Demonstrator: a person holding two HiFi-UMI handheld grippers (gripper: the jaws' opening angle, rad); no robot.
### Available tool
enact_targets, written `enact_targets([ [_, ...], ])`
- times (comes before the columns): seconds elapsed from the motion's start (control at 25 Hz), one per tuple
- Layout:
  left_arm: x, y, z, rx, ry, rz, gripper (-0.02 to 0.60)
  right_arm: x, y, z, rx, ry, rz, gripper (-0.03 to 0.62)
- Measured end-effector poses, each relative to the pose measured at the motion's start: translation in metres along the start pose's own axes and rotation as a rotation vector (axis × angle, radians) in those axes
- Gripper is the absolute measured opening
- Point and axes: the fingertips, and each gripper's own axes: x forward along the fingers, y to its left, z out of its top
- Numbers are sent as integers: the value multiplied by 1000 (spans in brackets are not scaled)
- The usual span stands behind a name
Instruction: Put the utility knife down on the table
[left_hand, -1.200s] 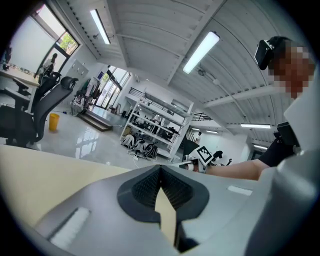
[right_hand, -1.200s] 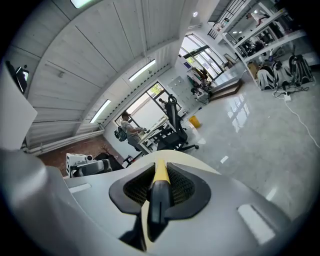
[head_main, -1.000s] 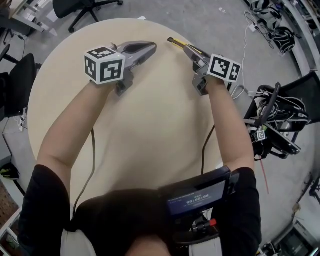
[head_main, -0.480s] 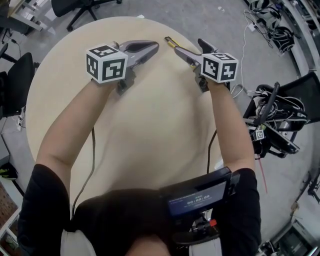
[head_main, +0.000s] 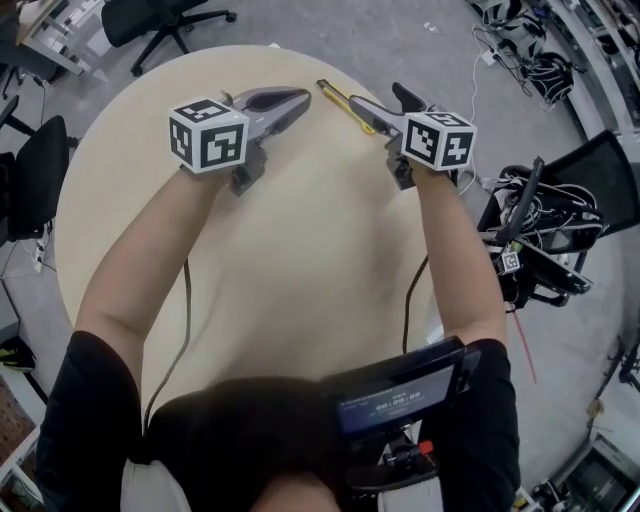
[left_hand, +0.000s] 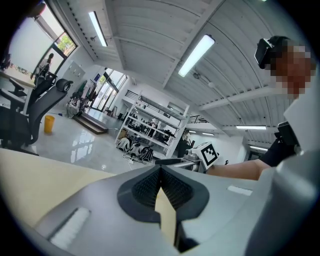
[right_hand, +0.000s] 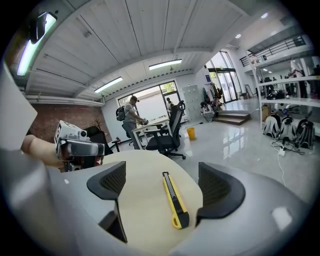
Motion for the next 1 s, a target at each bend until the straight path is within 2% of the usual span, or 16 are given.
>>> enact_targets([
  [0.28, -2, -40, 13, 31, 9, -19, -2, -37, 10, 14, 4, -23, -2, 453],
  [0.36, -8, -50, 21, 42, 5, -23, 0, -47, 18, 23, 5, -35, 0, 430],
  [0.4, -11, -54, 25, 47, 0, -22, 0, -53, 21, 30, 6, -48, -6, 371],
  [0.44, -14, -59, 30, 52, -4, -22, 0, -60, 23, 37, 7, -65, -19, 216],
  [0.48, -17, -66, 35, 58, -8, -22, 0, -69, 26, 44, 8, -84, -31, 12],
  [0.8, -74, -134, 72, 115, -48, -56, -2, -145, 97, 82, -47, -149, -13, 14],
  [1.0, -126, -195, 63, 158, -26, -101, 0, -202, 165, 75, -43, -179, -16, 14],
])
